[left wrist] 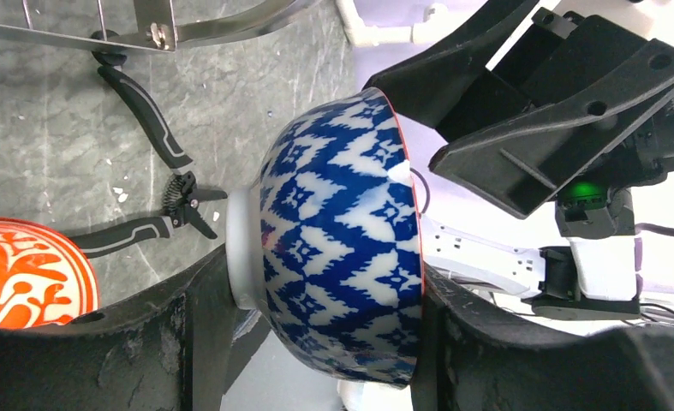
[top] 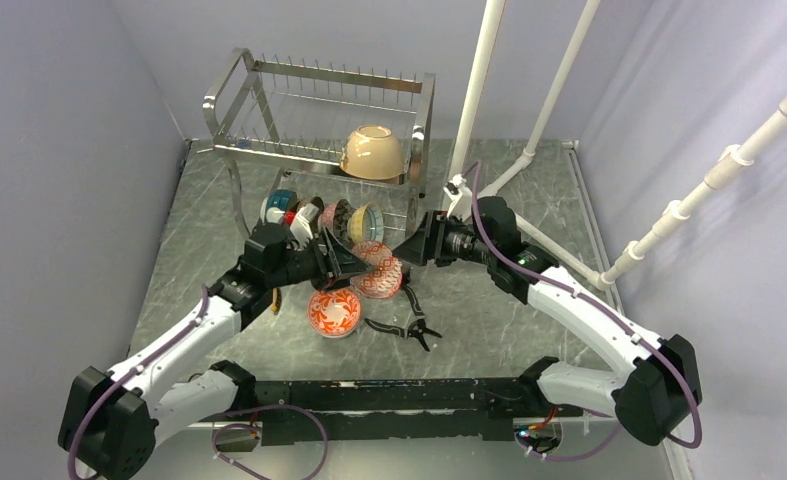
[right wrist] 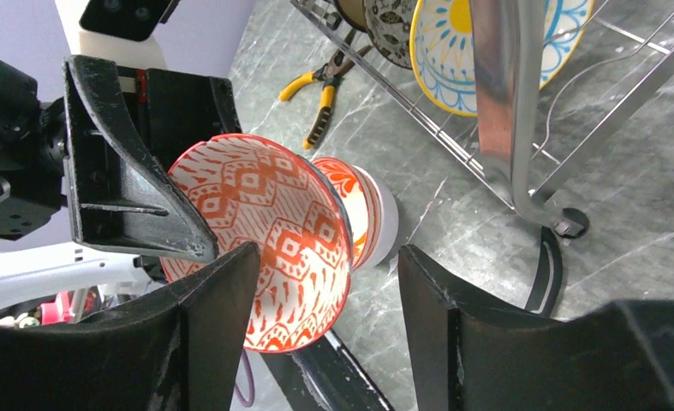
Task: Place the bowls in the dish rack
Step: Pick up the bowl from the center of the board, then turn the bowl upside down on the dish rack.
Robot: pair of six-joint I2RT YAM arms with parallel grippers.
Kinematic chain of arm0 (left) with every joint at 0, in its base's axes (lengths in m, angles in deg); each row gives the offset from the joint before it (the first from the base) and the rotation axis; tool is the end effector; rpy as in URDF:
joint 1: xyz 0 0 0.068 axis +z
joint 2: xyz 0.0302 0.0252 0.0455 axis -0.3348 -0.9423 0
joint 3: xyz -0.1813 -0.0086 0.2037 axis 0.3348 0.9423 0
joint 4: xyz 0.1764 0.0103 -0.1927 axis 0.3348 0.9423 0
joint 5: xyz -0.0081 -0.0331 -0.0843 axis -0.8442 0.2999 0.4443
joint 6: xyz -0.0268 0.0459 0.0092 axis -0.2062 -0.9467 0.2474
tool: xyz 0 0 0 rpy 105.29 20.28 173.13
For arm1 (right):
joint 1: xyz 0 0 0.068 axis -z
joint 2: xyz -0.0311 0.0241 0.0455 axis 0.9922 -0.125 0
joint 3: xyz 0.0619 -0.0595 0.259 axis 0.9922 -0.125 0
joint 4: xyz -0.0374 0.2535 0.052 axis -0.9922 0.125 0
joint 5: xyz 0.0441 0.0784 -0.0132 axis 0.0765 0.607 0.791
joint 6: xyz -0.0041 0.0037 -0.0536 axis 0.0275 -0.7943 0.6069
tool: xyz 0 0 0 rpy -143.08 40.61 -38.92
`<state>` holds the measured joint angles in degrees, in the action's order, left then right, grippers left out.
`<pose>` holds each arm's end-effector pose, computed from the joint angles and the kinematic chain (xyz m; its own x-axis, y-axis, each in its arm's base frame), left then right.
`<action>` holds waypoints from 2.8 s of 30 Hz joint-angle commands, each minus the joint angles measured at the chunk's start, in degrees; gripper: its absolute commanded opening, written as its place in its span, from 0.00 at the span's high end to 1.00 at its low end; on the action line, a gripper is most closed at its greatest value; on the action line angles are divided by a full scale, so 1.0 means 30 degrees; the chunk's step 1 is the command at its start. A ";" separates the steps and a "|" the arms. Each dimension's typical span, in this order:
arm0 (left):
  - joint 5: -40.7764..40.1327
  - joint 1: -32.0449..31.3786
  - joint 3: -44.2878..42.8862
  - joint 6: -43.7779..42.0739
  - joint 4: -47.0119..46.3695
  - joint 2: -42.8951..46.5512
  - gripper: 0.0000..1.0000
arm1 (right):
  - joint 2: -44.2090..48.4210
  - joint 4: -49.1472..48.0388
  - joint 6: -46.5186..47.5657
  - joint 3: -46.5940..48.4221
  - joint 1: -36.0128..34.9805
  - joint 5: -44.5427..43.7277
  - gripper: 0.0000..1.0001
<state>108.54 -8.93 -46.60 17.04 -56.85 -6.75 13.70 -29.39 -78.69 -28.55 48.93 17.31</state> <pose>0.1863 -0.1242 0.2571 -0.9071 -0.3588 -0.2199 0.0915 0.3419 -0.9353 0.2064 0.1563 0.2982 -0.7658 0.1613 -0.6226 -0.4474 0.5617 0.6959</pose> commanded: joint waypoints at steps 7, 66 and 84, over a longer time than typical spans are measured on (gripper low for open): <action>-0.3033 0.0034 -0.5192 -0.5082 0.7362 0.2063 0.70 | 0.1153 -0.0057 0.0465 0.1113 0.0785 -0.0400 0.30; -1.1152 0.0034 -2.4528 -1.6774 0.9659 -0.4582 0.97 | 0.0392 -0.1543 -0.0293 0.0220 0.1303 0.1489 0.30; -1.2180 0.0585 -2.3826 -2.7993 0.5646 -0.7115 0.97 | 0.0577 -0.0736 0.0353 0.0259 0.1306 0.1291 0.29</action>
<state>70.42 -7.58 -120.02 -54.54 -29.16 -29.61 14.40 -30.96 -79.00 -27.94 52.64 21.35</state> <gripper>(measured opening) 0.647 0.707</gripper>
